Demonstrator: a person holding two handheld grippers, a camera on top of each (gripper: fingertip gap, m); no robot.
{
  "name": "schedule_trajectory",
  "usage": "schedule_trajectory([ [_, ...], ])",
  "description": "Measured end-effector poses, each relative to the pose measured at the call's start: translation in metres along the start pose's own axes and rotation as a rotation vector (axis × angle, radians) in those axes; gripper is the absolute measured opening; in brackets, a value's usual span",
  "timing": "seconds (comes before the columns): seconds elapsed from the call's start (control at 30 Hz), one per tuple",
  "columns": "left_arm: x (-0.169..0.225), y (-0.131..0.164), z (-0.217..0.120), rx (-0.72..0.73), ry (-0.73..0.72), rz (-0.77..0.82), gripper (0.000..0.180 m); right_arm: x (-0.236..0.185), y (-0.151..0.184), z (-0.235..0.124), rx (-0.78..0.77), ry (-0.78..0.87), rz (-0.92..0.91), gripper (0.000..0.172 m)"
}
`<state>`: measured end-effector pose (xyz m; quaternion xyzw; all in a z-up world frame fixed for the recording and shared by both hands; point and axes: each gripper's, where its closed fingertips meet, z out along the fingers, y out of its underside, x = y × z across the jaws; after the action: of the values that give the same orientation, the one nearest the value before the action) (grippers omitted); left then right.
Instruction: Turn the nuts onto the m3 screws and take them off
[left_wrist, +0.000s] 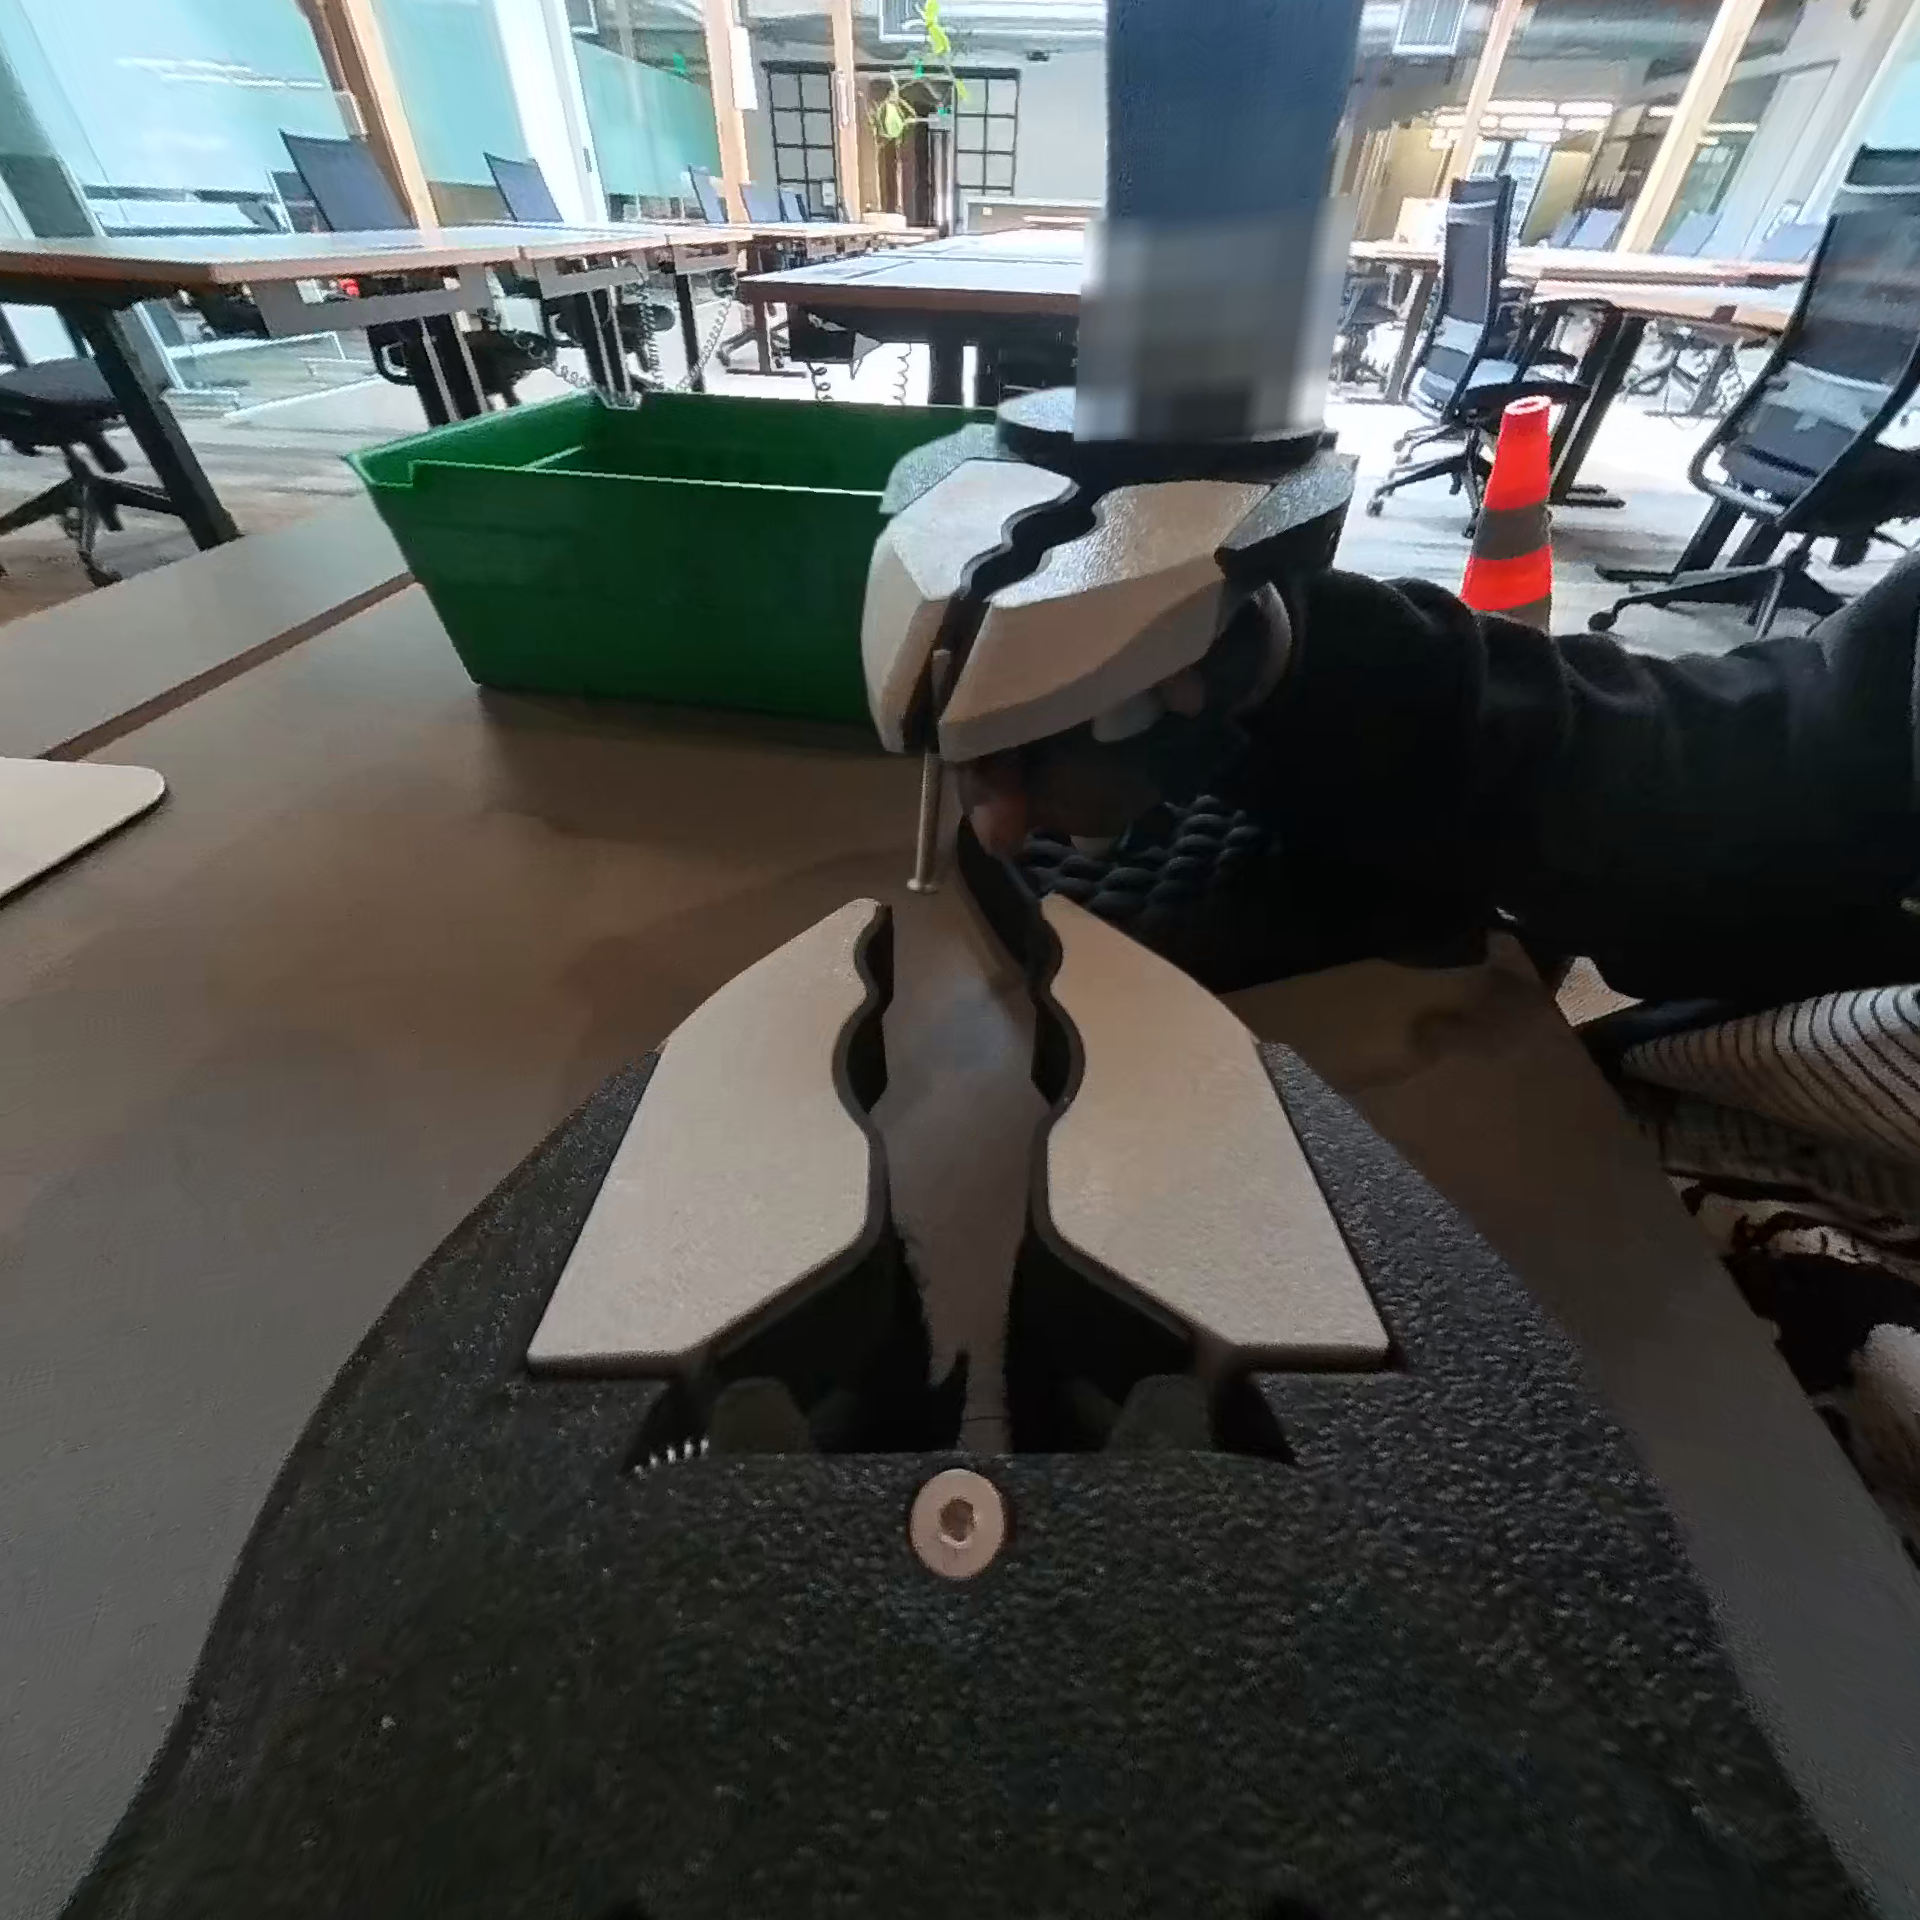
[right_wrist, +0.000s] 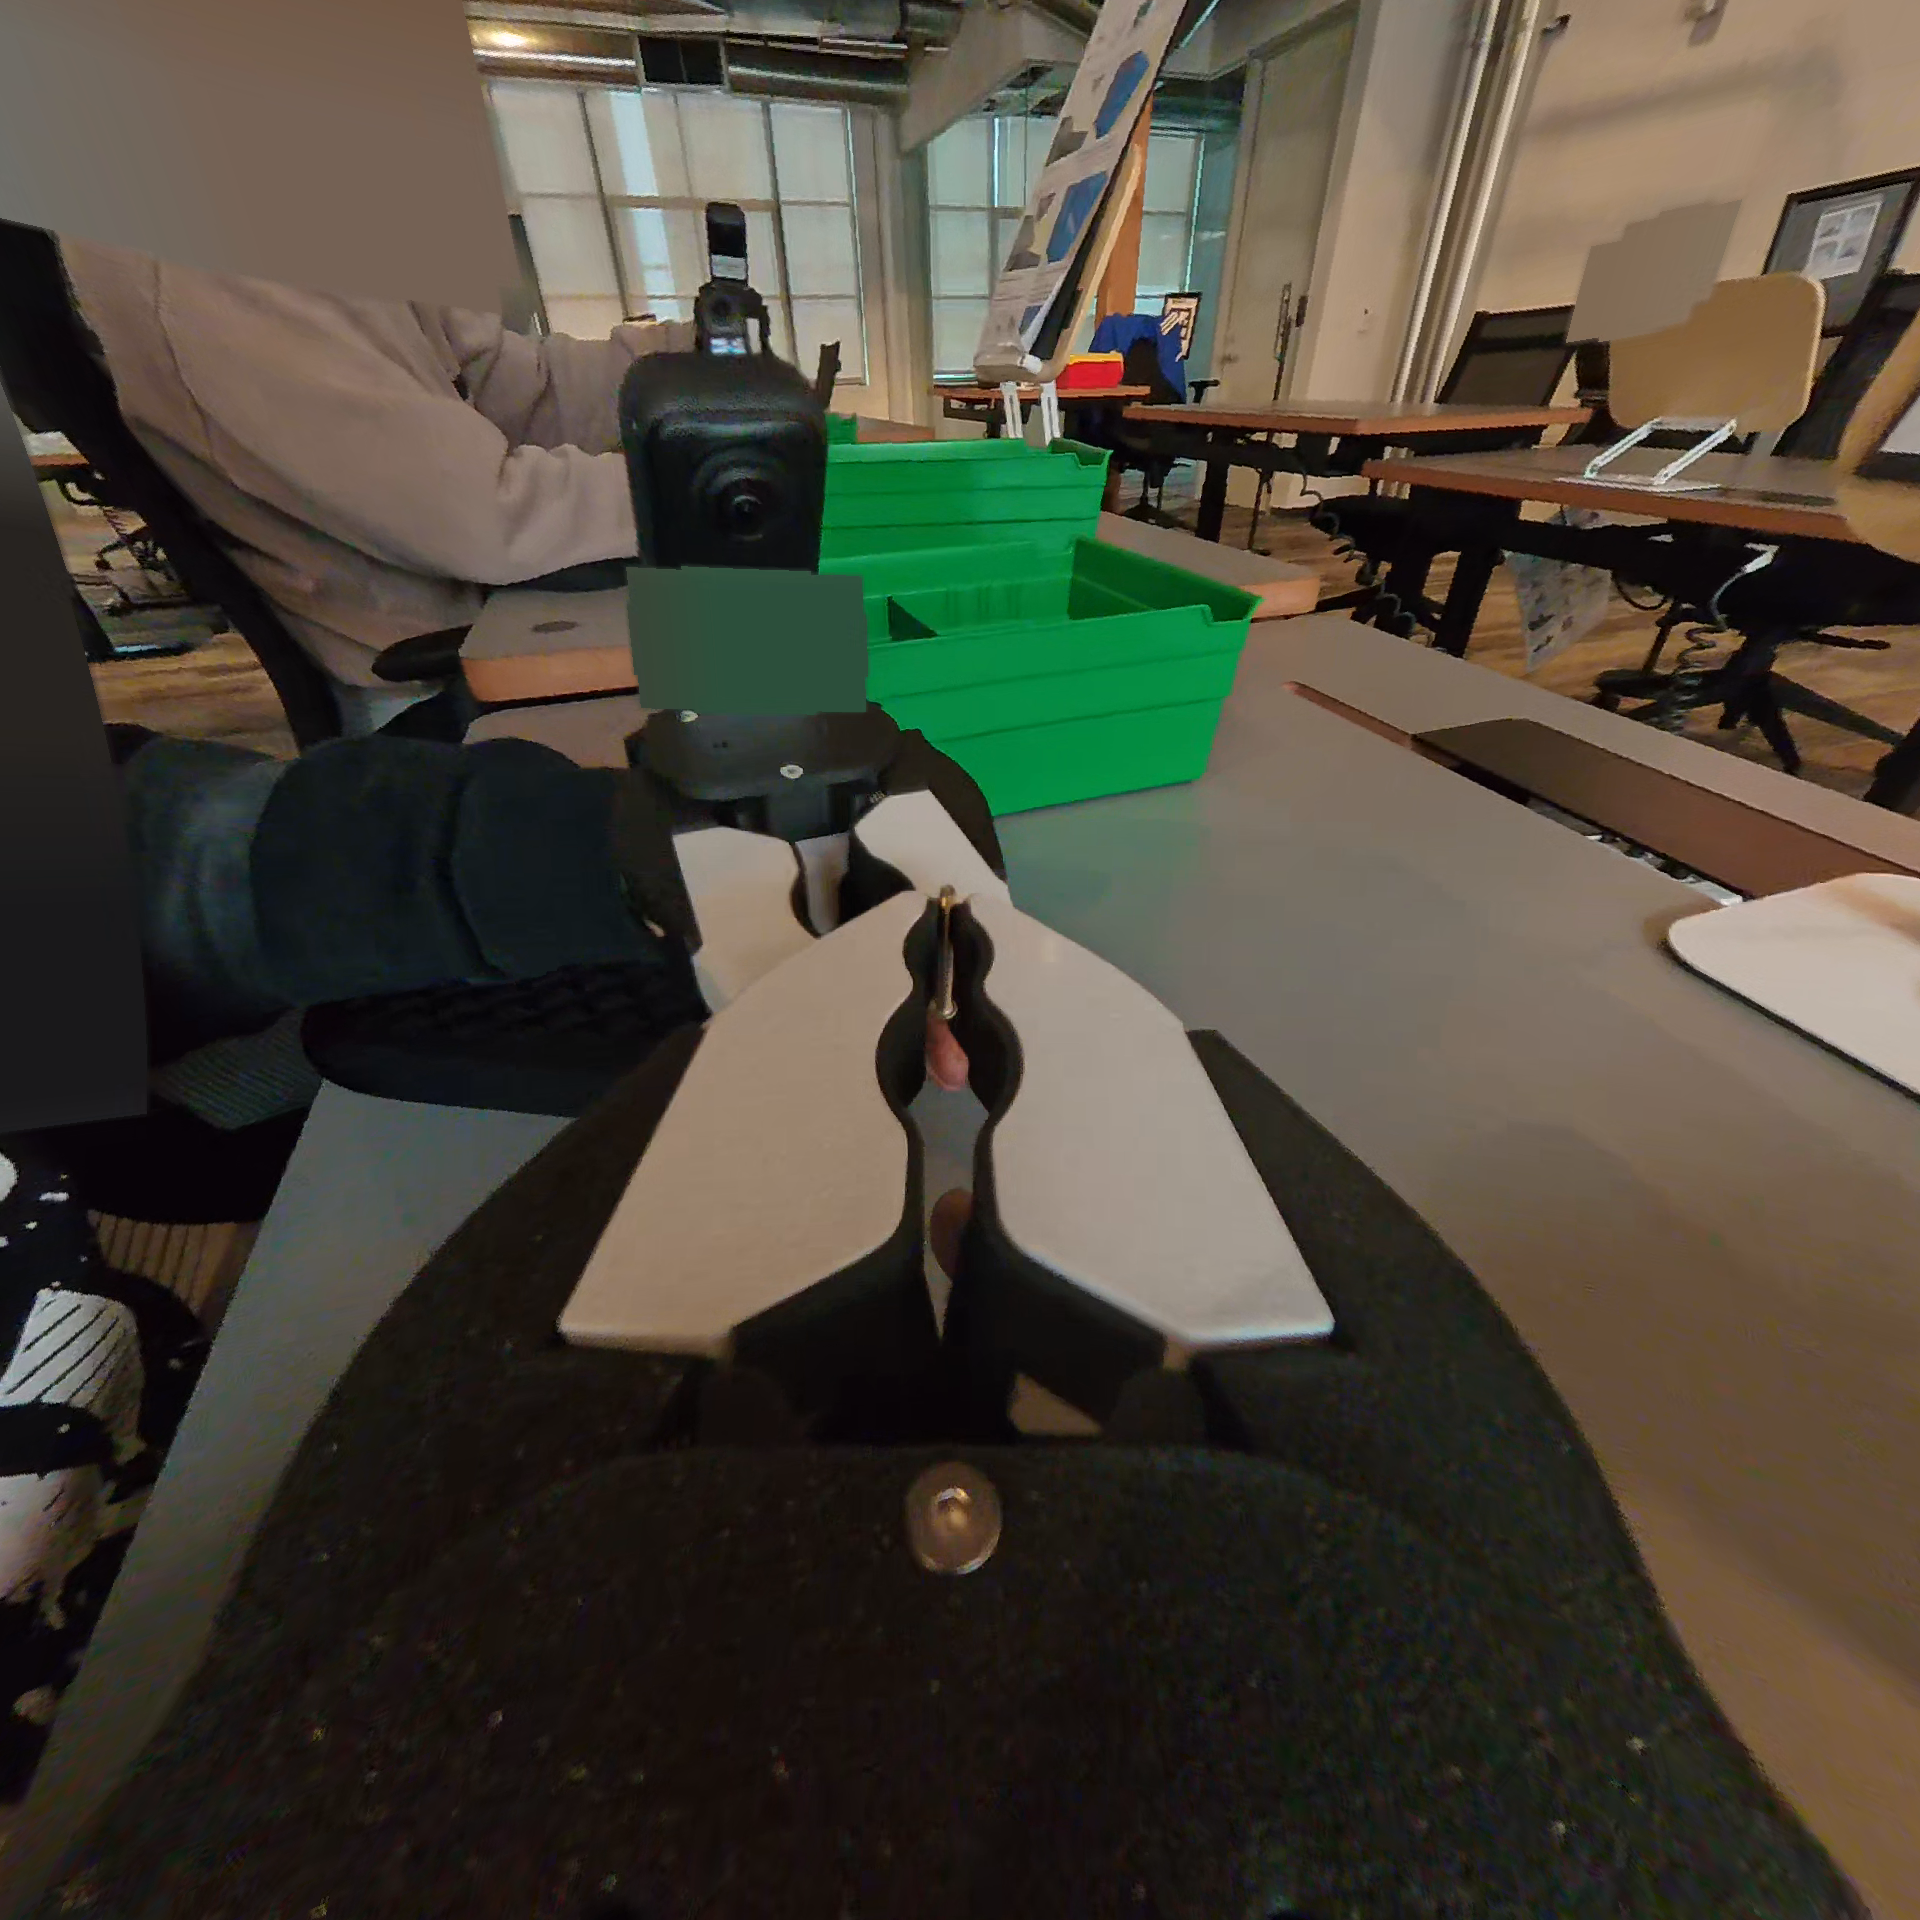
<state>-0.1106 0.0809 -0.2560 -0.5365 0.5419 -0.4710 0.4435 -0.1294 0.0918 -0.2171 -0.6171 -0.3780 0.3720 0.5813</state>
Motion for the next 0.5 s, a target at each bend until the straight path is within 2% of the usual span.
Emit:
schedule_trajectory([
  [0.17,0.0046,0.006,0.004,-0.022,0.036,0.011,0.015,-0.0038,0.0048,0.002,-0.031,-0.018,-0.004,0.001],
  [0.5,0.0019,0.0016,0.0007,0.022,0.034,-0.012,0.011,-0.0058,0.0061,0.0025,-0.044,-0.03,-0.005,0.001],
])
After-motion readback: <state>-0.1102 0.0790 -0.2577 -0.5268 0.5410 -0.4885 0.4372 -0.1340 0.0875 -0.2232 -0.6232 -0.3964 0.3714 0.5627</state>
